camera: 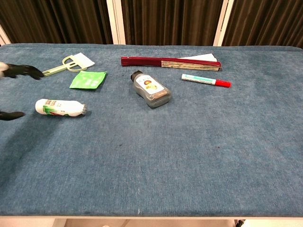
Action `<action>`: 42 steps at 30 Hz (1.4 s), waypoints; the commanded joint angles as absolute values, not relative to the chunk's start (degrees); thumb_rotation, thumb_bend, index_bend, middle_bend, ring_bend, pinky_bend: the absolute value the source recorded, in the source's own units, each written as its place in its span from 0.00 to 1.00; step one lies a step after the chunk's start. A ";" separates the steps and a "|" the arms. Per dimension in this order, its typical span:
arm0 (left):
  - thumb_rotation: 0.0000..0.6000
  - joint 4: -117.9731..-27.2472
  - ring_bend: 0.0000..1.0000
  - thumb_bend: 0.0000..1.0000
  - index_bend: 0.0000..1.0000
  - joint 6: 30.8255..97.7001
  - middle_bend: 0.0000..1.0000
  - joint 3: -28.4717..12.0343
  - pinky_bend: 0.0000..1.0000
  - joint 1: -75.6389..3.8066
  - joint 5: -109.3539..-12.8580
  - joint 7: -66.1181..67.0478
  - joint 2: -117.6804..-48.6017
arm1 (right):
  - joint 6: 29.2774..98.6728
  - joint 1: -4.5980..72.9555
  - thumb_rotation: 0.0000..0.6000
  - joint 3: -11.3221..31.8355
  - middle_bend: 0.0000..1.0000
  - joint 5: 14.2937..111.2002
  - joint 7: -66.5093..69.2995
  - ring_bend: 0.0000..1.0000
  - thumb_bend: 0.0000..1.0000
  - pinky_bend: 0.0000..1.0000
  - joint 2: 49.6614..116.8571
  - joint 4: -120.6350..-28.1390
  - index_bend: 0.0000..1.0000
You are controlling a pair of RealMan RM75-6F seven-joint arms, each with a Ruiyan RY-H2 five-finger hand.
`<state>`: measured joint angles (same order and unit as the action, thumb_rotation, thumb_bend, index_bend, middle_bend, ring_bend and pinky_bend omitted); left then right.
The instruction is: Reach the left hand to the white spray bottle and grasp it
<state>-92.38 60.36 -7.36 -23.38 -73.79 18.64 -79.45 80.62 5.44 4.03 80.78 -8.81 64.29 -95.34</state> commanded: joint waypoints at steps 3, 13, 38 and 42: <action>1.00 -89.08 0.11 0.24 0.20 56.85 0.17 -8.51 0.15 -26.75 -70.40 20.31 -82.43 | 80.44 5.50 1.00 3.99 0.19 80.62 -8.97 0.17 0.20 0.33 64.19 -95.46 0.22; 1.00 -83.83 0.12 0.26 0.29 56.63 0.24 -8.22 0.15 -29.30 -69.14 21.07 -86.84 | 80.27 5.62 1.00 3.99 0.19 80.49 -8.93 0.17 0.20 0.33 64.18 -95.50 0.23; 1.00 -80.21 0.20 0.39 0.47 57.51 0.45 -7.61 0.15 -31.43 -66.11 20.93 -89.59 | 79.80 5.87 1.00 4.16 0.19 79.76 -8.37 0.17 0.20 0.33 64.14 -95.40 0.26; 1.00 -80.39 0.21 0.42 0.49 58.48 0.46 -7.50 0.15 -31.06 -66.55 19.96 -89.15 | 79.70 5.85 1.00 4.18 0.19 79.56 -8.10 0.17 0.20 0.33 64.10 -95.48 0.26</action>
<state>-80.33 58.28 -7.54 -31.17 -66.41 20.19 -89.30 79.71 5.85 4.18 79.57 -8.10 64.11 -95.47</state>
